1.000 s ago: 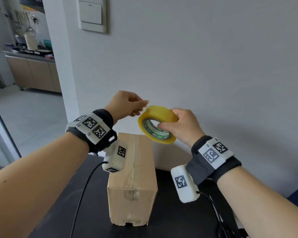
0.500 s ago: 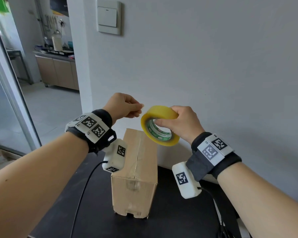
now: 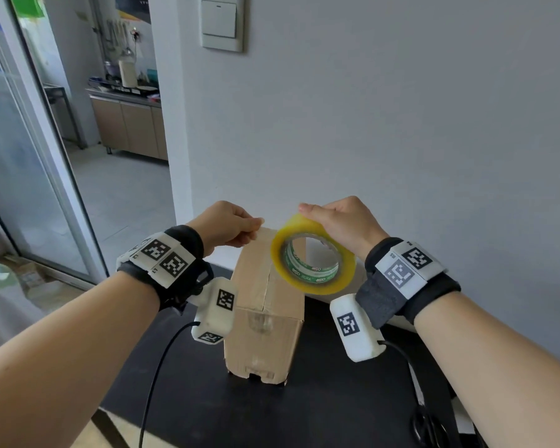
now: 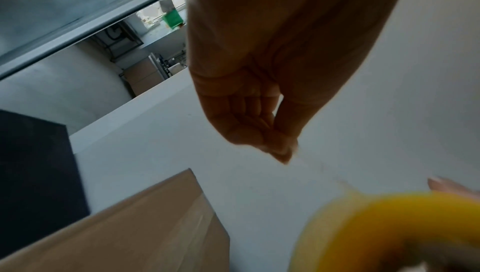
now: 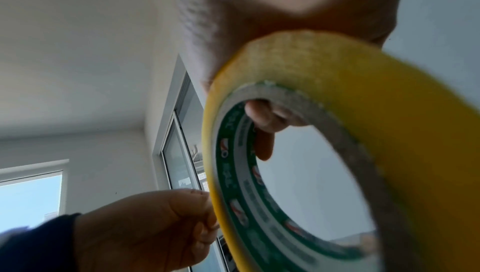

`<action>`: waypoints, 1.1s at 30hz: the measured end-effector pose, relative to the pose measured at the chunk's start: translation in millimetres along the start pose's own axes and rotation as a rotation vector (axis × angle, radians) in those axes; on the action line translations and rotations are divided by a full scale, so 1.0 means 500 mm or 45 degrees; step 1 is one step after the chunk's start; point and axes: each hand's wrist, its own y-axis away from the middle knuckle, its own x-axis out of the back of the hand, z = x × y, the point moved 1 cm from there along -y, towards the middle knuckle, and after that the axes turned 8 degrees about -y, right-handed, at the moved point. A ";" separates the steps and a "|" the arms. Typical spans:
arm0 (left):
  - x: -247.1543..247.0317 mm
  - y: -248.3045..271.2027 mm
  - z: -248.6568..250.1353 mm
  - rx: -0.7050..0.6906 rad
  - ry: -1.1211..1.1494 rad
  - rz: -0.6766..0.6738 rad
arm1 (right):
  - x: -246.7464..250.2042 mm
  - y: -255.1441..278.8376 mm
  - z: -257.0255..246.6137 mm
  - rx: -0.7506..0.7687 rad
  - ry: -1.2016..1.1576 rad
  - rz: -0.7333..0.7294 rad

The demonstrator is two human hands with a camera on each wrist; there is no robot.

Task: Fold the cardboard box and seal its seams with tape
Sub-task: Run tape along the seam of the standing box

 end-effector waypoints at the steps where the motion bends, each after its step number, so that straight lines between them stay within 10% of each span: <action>1: 0.005 0.005 -0.006 0.017 0.015 0.012 | 0.002 0.005 0.003 -0.009 0.080 -0.007; 33: -0.016 0.112 -0.164 0.315 -0.082 0.090 | -0.019 0.114 0.153 -0.370 0.666 -0.359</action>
